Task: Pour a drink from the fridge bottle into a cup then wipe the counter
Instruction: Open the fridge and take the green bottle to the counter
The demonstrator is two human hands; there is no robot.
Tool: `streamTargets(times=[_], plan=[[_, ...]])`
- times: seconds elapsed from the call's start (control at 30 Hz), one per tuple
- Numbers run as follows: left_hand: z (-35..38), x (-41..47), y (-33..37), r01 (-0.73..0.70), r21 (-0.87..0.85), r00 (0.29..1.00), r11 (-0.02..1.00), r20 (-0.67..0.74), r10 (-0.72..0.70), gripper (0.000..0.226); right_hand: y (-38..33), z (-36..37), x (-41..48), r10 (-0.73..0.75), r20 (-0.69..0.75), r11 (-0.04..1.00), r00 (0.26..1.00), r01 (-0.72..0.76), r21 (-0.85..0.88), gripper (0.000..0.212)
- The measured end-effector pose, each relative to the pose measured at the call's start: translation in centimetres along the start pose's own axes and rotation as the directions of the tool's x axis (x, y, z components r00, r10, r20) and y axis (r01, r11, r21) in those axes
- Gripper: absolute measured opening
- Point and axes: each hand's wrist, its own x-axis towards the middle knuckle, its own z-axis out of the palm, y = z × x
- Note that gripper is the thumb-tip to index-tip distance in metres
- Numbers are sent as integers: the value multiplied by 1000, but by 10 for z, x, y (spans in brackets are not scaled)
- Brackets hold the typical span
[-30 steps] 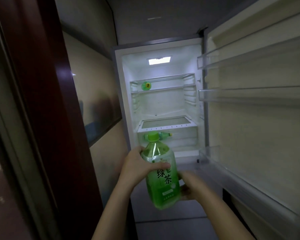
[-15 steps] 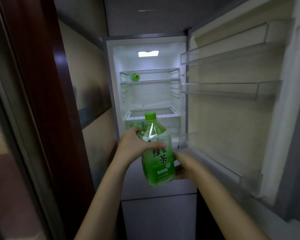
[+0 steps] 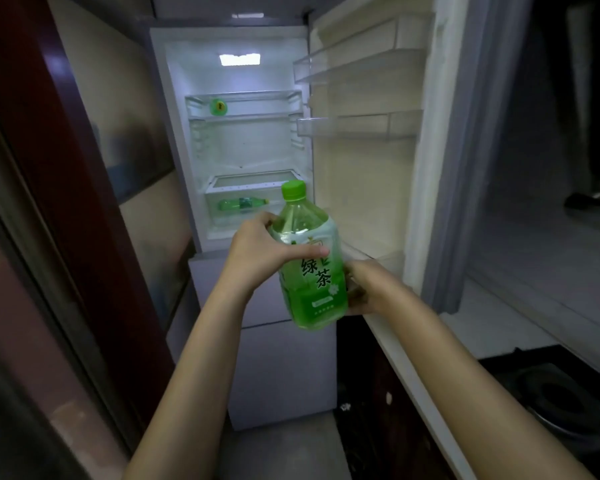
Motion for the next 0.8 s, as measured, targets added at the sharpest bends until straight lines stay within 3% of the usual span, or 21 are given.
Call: streamTargets(times=[0.4,0.6,0.8], plan=[[54,-124,44,-26,15,996,1000,86,24,75,80,-67,-118,40,-43,995,998,-36,91,33],[74,-156,68,-48,0,989,999,142,47,67,96,-95,-163,69,-49,987,996,-61,150,22],[98,-171,85,-76,-95,980,993,177,92,66,107,-135,-188,68,-213,978,975,-23,208,23]])
